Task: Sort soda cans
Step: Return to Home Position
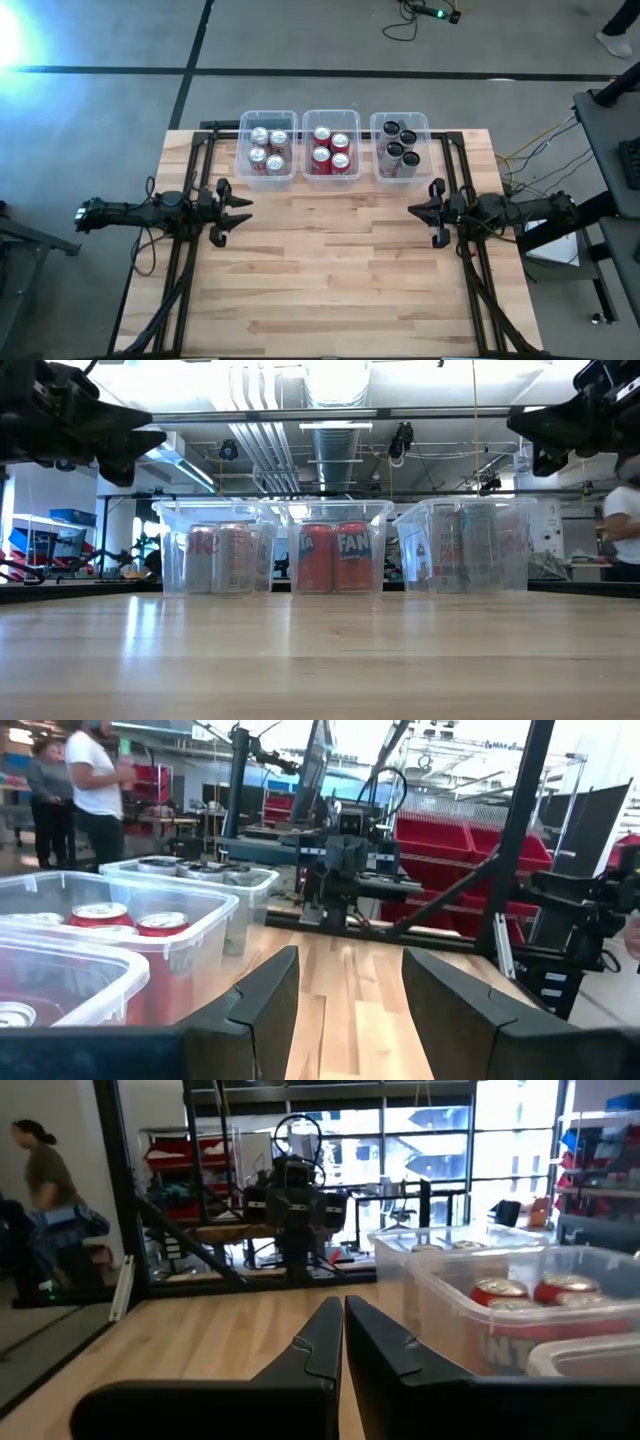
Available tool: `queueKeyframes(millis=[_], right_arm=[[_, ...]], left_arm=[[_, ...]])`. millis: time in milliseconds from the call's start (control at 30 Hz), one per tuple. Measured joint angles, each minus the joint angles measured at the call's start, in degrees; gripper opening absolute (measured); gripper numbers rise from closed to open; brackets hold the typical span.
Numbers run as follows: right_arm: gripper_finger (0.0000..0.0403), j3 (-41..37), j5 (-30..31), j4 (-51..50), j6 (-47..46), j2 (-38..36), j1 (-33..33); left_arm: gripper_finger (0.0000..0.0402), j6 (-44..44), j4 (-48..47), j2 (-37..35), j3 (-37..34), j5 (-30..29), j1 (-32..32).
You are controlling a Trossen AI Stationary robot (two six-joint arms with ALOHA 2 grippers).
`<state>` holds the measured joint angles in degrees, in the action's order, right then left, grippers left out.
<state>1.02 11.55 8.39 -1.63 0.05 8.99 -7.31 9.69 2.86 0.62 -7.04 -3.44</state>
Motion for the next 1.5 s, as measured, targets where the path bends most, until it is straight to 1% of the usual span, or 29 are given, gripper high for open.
queueKeyframes(millis=[167, 300, 433, 533, 633, 700, 767, 833, 867, 900, 1000, 1133, 1500], right_arm=[[0.0010, 0.3, -0.4, -0.5, 1.6, 0.0, 0.0], [0.0010, 0.3, -2.8, 0.0, 0.9, 0.0, 0.0], [0.0012, 0.3, -6.9, 0.9, 0.8, 0.0, 0.0], [0.0012, 0.3, -6.7, 0.6, 2.4, 0.0, 0.0], [0.0012, 0.0, -4.3, -0.6, 4.6, 0.0, 0.0], [0.0012, -0.2, -4.5, -2.7, 5.7, 0.0, 0.0], [0.0012, -0.2, -8.5, -4.3, 5.5, 0.1, 0.0], [0.0012, -0.2, -15.3, -4.2, 5.7, 0.1, 0.0], [0.0012, -0.2, -17.3, -4.2, 6.1, 0.1, 0.0], [0.0012, -0.2, -17.7, -4.2, 6.7, 0.0, 0.0], [0.0012, -0.2, -16.9, -4.2, 8.7, 0.1, 0.0], [0.0012, -0.2, -14.5, -6.1, 9.2, 0.2, 0.0], [0.0012, 0.0, -14.4, -7.6, 9.2, 2.8, 0.0]], left_arm=[[0.0164, 0.7, -0.5, 0.2, 0.0, 0.0, 0.0], [0.0164, 0.4, -1.0, 0.6, 0.1, 0.0, 0.0], [0.0164, 0.8, -1.2, 1.2, 0.4, 0.0, 0.0], [0.0164, 0.8, -1.3, 1.6, 0.4, 0.0, 0.0], [0.0164, 0.8, -1.2, 2.0, 0.4, 0.0, 0.0], [0.0164, 0.8, -1.2, 2.3, 0.4, 0.0, 0.0], [0.0164, 0.8, -1.2, 2.6, 0.4, 0.0, 0.0], [0.0164, 0.8, -1.2, 2.9, 0.4, 0.0, 0.0], [0.0164, 0.8, -1.2, 3.1, 0.4, 0.0, 0.0], [0.0164, 0.8, -1.2, 3.2, 0.4, 0.0, 0.0], [0.0164, 0.8, -1.2, 3.7, 0.5, 0.0, 0.0], [0.0164, 0.8, -1.2, 4.3, 0.5, 0.0, 0.0], [0.0164, 0.8, -1.2, 6.6, 0.5, 0.0, 0.0]])
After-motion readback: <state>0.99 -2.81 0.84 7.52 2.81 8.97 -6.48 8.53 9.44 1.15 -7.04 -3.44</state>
